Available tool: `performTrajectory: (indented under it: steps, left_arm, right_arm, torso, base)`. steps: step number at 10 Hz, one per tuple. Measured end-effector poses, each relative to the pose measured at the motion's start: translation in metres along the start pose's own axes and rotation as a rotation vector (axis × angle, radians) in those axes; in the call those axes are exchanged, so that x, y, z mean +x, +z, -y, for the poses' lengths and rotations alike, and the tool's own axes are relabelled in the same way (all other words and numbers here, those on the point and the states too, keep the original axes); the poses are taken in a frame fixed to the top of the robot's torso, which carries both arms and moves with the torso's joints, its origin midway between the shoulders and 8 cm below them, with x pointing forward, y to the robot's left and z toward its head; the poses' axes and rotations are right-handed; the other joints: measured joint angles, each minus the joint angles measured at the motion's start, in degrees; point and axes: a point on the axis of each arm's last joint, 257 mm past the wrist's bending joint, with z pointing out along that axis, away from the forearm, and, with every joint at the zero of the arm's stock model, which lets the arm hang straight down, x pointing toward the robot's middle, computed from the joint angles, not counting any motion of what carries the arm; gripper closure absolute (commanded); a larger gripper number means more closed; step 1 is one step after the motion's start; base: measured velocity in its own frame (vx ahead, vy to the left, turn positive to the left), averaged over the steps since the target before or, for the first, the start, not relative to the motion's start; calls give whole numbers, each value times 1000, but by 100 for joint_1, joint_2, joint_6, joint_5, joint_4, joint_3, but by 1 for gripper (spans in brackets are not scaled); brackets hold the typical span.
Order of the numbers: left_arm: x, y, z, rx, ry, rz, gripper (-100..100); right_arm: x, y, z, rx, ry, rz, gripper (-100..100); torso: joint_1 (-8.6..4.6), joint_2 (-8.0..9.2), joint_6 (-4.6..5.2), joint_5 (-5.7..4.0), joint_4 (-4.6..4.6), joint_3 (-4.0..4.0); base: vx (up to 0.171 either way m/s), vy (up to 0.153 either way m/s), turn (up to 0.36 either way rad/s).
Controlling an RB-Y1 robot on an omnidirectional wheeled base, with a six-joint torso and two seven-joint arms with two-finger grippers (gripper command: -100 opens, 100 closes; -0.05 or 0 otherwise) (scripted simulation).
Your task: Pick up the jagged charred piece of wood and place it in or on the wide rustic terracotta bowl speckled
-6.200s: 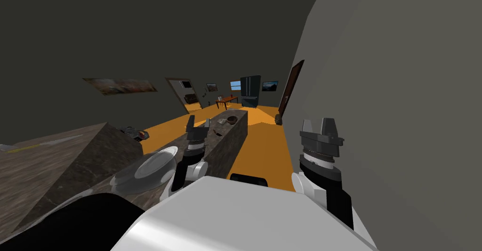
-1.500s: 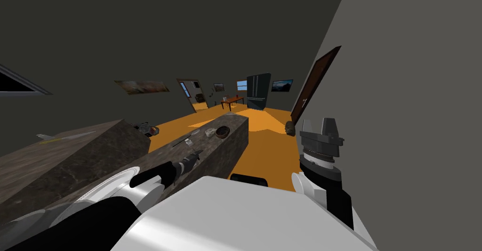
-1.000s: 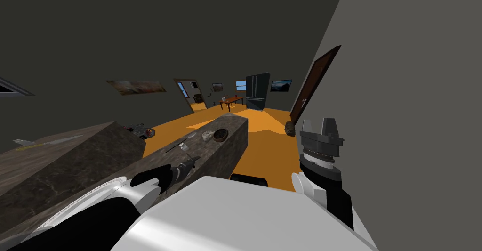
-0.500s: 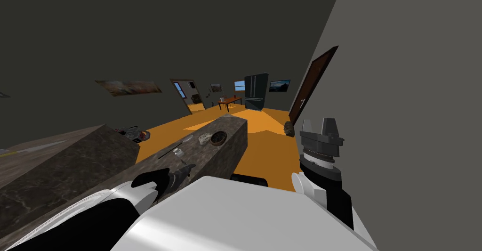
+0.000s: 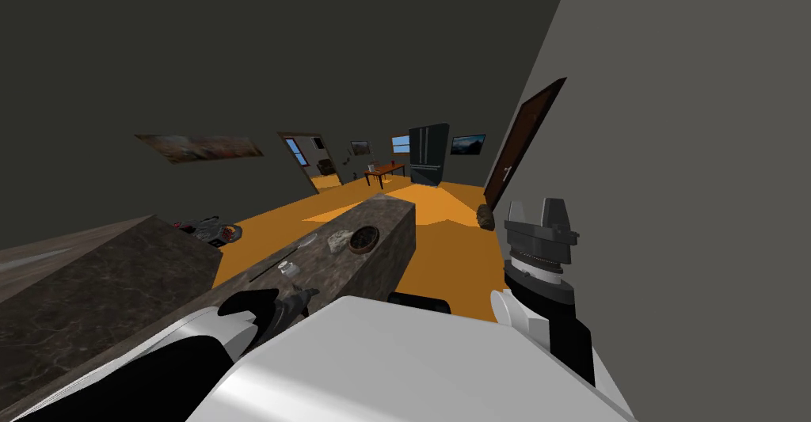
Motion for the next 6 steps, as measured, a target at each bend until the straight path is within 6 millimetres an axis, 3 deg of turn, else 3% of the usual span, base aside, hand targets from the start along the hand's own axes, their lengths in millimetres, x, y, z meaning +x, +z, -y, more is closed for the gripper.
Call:
performTrajectory:
  steps: [2, 3, 4, 6]
  left_arm:
    - [1, -1, -15, -47, 12, -5, -100]
    - [1, -1, -16, -51, 13, -5, 0]
    - [1, -1, -16, -51, 13, -5, -100]
    - [-1, 8, -21, -54, 2, -4, -100]
  right_arm:
    - [0, 0, 0, 0, 0, 0, 0]
    - [0, 0, 0, 0, 0, 0, 0]
    - [0, 0, 0, 0, 0, 0, 0]
    - [0, 0, 0, 0, 0, 0, 0]
  torso:
    - [-6, 22, -1, -1, 5, 12]
    - [-11, 32, -2, -2, 7, 19]
    - [-12, 36, -2, -3, 8, 21]
    - [-12, 40, -1, -2, 9, 23]
  base:
    - [12, 5, -9]
    - [0, 0, 0]
    - [-4, -4, -58]
    - [-10, -5, -60]
